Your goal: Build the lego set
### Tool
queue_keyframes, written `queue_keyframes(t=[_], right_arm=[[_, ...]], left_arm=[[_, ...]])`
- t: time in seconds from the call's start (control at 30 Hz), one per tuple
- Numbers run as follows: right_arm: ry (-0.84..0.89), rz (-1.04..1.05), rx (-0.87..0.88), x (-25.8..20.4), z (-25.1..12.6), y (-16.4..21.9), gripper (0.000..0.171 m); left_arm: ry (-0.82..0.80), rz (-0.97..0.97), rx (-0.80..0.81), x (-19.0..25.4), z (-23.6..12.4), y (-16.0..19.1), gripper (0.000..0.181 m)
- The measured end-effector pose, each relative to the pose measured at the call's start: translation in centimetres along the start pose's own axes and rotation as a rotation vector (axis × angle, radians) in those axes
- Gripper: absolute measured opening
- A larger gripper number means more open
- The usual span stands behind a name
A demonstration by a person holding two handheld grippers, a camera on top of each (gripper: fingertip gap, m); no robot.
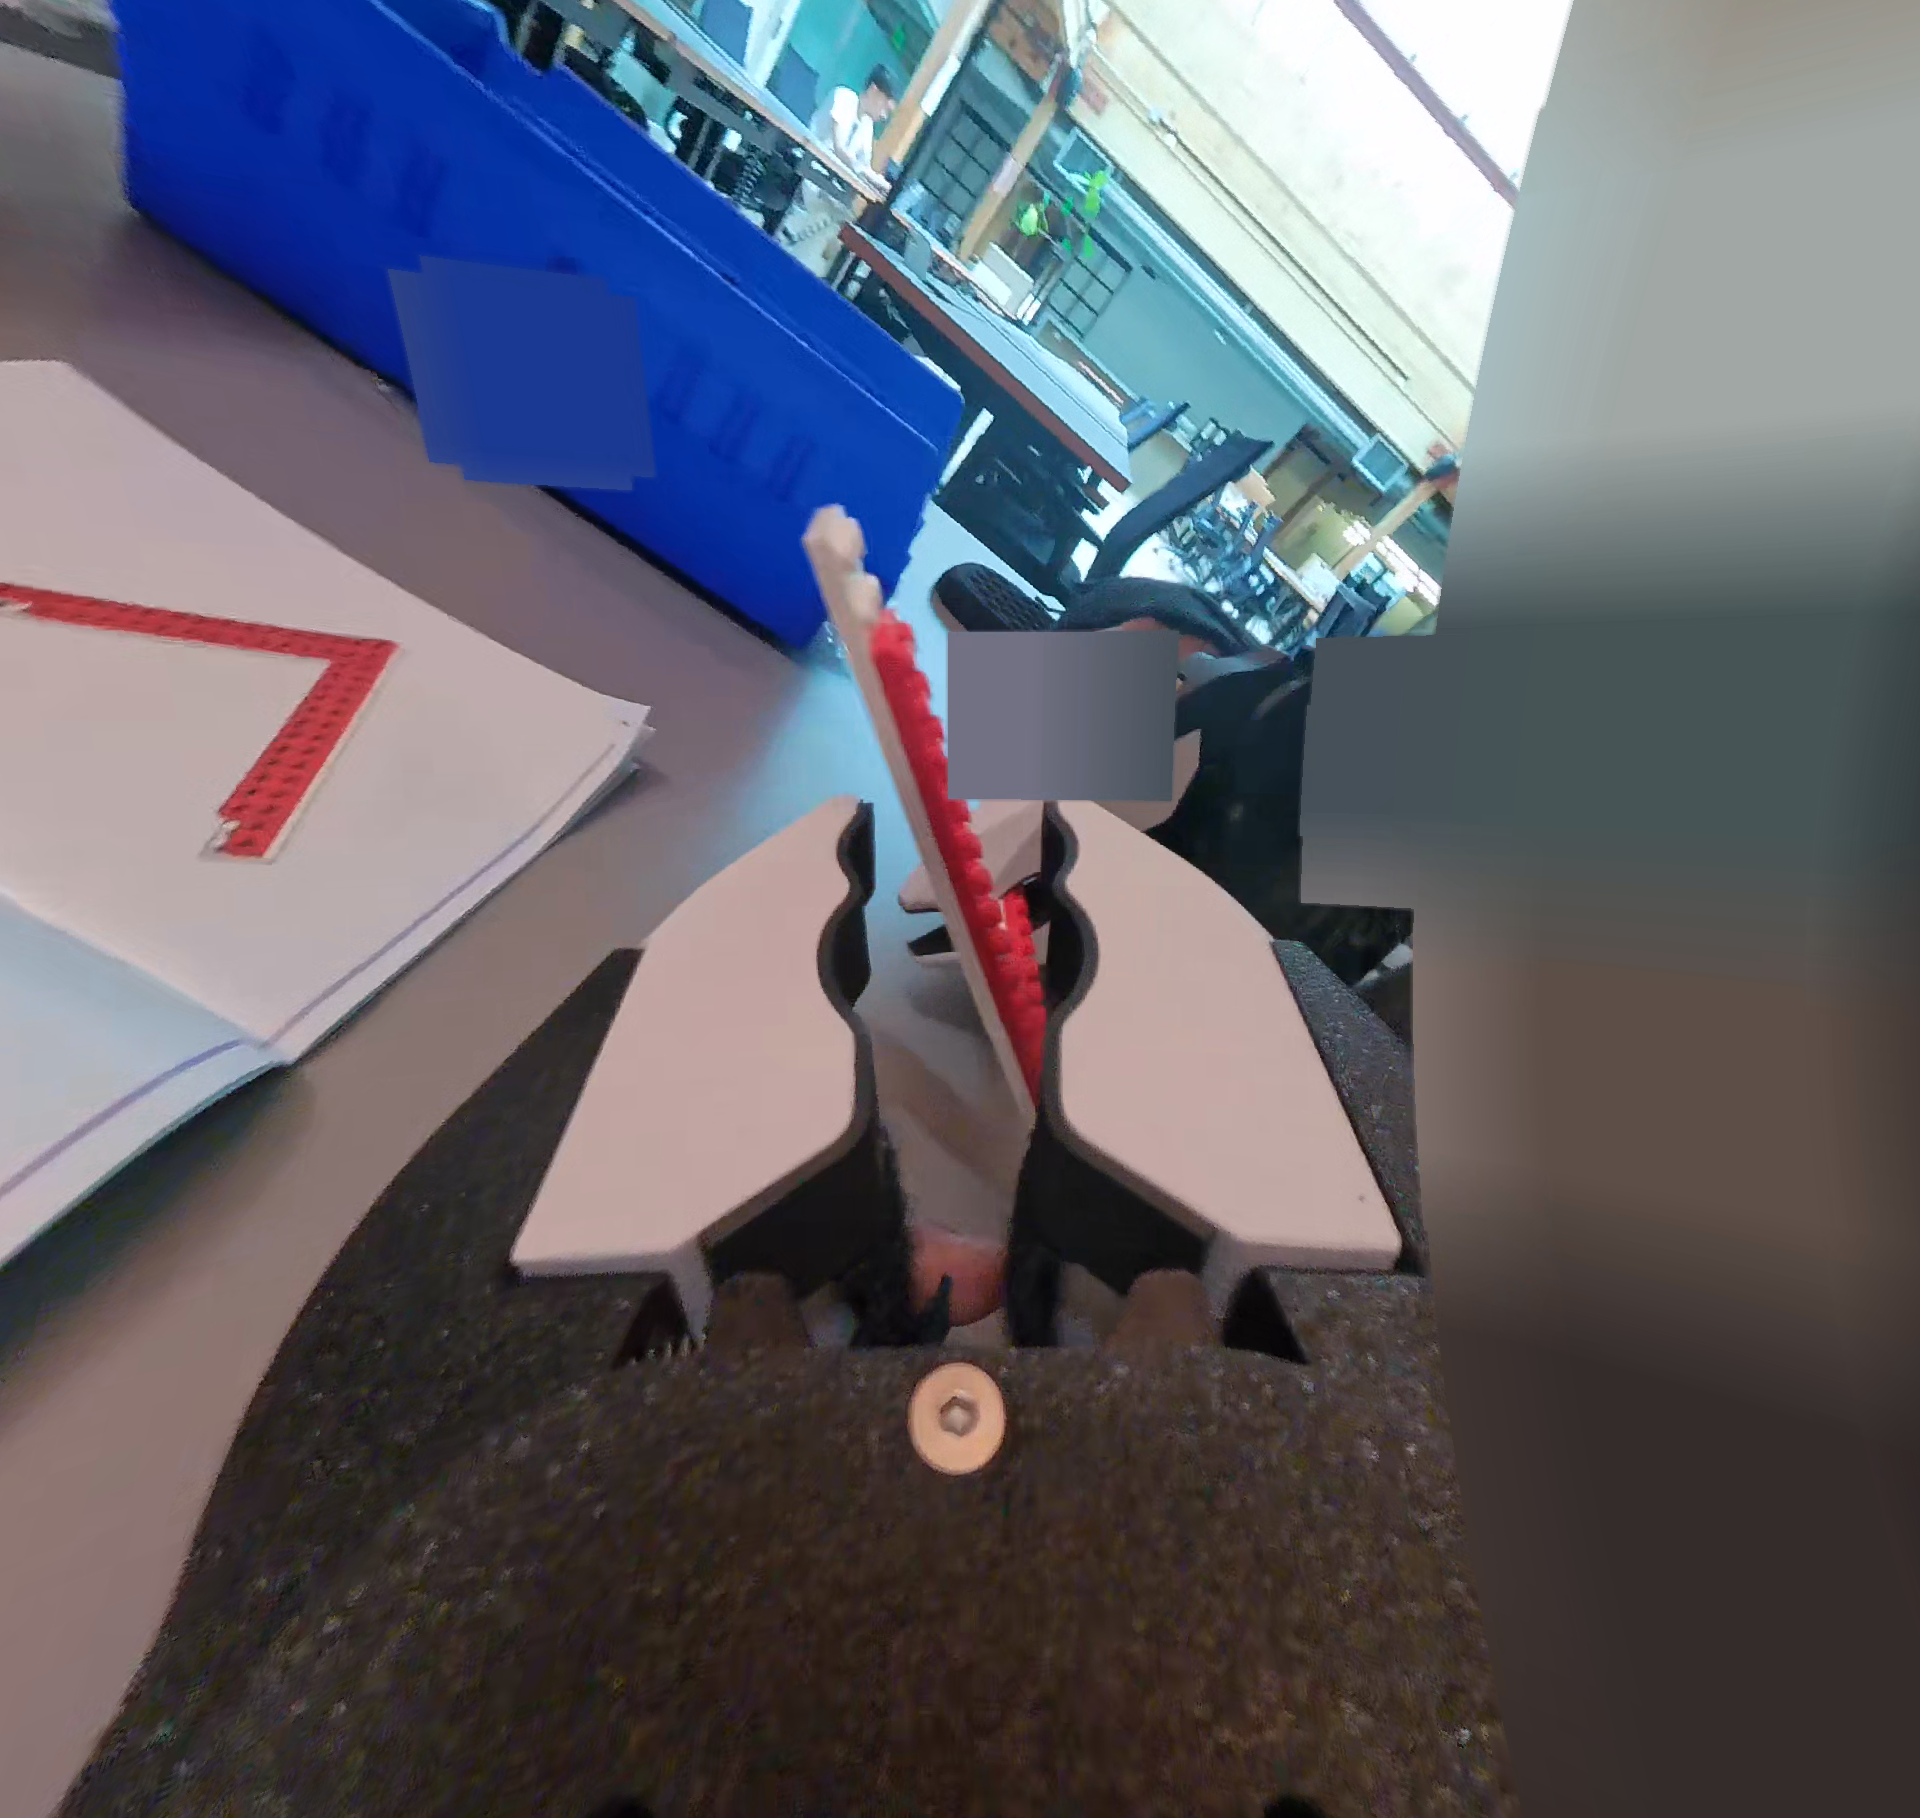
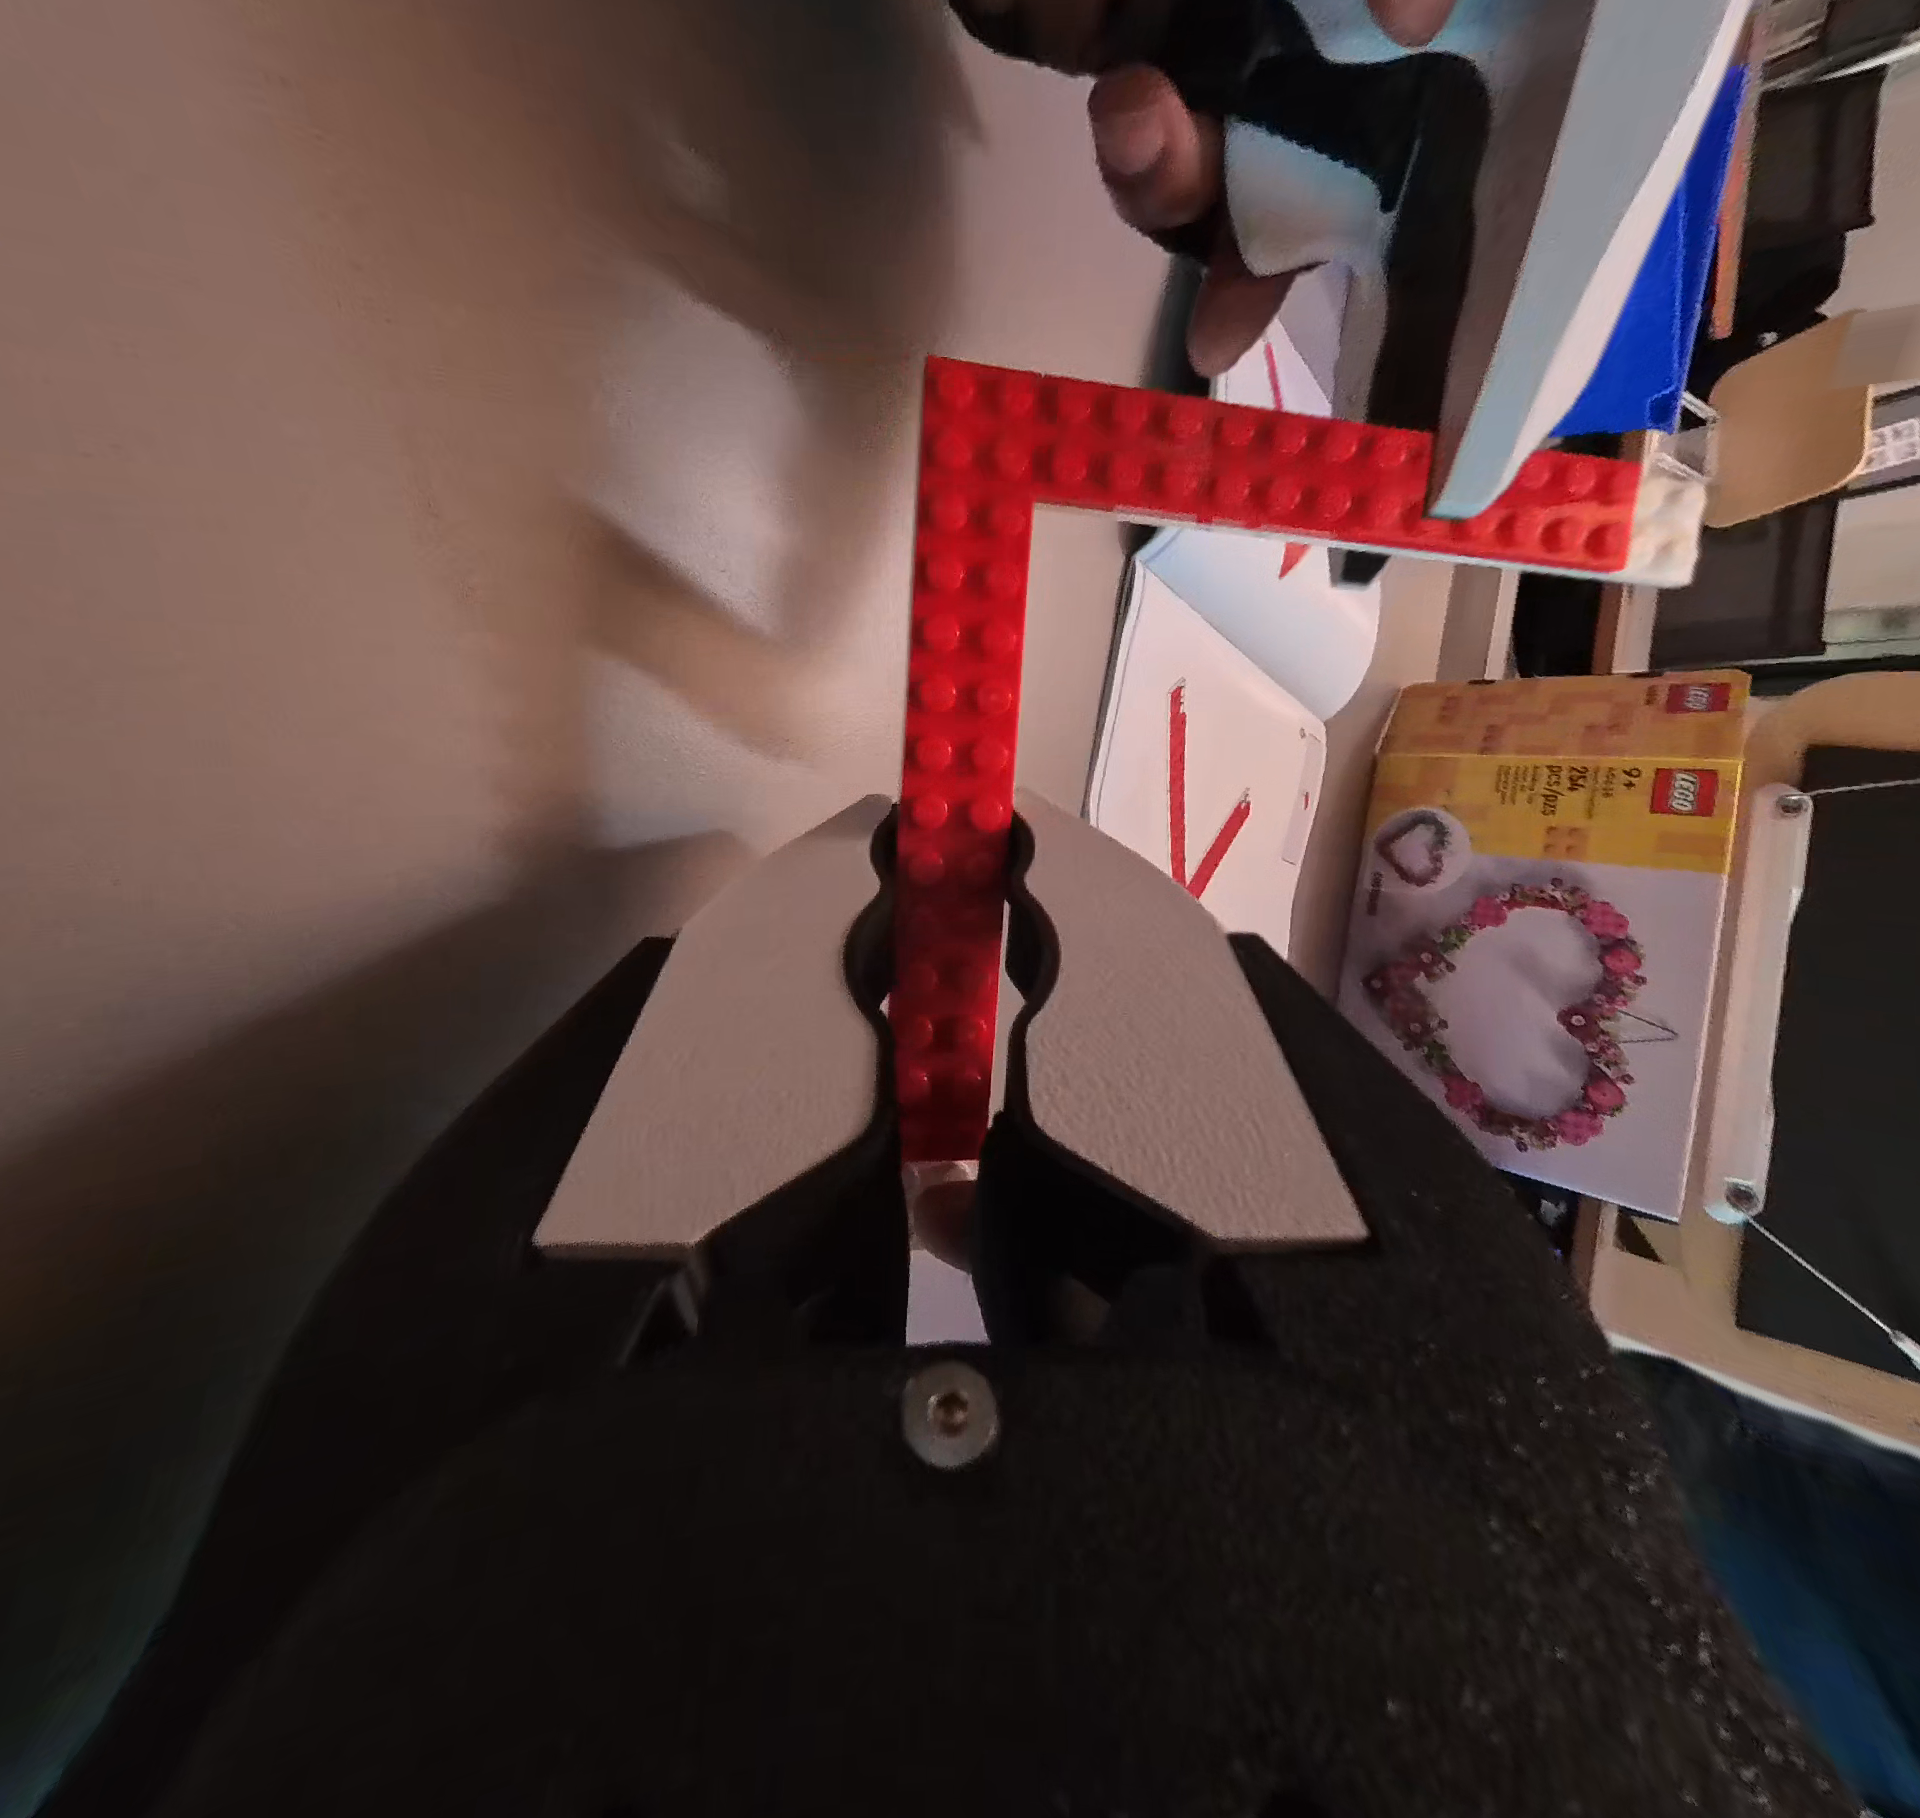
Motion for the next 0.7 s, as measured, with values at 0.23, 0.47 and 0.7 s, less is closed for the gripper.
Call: queue_keyframes(t=[0.23, 0.47, 0.7], right_arm=[[-0.042, 0.066, 0.014, 0.2, -0.5, -0.1, 0.016], [-0.132, 0.419, 0.290, 1.3, -4.2, 1.8, 0.049], [-0.137, 0.963, 0.641, 6.5, -4.3, 5.5, 0.041]], left_arm=[[0.020, -0.050, -0.029, -0.2, 1.0, -0.2, 0.011], [0.079, -0.163, -0.144, -0.6, 0.9, -0.6, 0.007], [0.173, -0.107, -0.335, 1.3, 2.1, -1.0, 0.007]])
Point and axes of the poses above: each gripper's, where its closed fingertips meet, z out along the fingers, y out of its underside, x = y × z across the jaws, the point moved 10 cm from there along -z, back along the fingers, and after that the axes turned 14 degrees about -z, right-handed, at the moved point
